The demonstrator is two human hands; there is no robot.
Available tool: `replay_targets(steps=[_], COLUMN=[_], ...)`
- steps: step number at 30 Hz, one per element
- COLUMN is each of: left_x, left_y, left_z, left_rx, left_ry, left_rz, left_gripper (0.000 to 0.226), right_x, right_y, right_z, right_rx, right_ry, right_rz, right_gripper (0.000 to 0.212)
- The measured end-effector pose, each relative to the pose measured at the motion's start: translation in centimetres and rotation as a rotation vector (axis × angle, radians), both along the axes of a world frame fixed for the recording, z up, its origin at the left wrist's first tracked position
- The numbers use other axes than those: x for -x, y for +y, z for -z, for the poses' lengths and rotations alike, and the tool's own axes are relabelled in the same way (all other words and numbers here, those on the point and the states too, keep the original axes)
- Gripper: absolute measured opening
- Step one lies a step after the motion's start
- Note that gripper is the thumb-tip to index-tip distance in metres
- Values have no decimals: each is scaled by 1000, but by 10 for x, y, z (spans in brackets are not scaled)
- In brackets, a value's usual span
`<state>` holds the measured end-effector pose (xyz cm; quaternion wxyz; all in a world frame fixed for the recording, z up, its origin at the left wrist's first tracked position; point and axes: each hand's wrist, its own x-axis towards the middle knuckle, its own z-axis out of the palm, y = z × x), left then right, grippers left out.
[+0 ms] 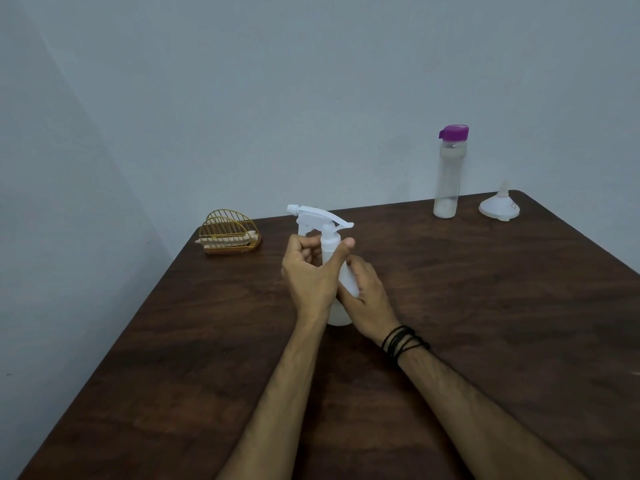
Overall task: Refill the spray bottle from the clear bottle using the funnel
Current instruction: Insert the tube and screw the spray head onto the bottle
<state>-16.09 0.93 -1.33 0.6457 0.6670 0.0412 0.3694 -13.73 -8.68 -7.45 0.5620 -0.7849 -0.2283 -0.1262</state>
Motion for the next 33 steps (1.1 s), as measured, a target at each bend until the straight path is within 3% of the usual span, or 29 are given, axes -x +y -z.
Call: replay_targets(steps=[6,9,11,13,19,25,33], left_x=[0,3,4,4,3,1,-1], left_y=[0,5,10,12,12,-1,0], left_z=[-1,-2,0,2,0,-1,1], left_rx=[85,180,118,39,7,41,103], left_ry=[-37,-8,16,61,35,16,-18], left_rz=[94,240,319,352,275,105,174], left_gripper=[38,21,11,19,10,40,31], right_x=[1,3,4,5,4,4,4], right_y=[0,0,1,2,1,-1,-1], right_z=[0,-3,-5,-5,-5,-3,-3], right_rx=[-12,-10,-15,-20,-5,-11,-15], right_ry=[-23,-16,-18,-18,5,-2,-4], right_rz=[10,25,29,30,26,7,6], right_gripper=[57,60,58,56,56,59,59])
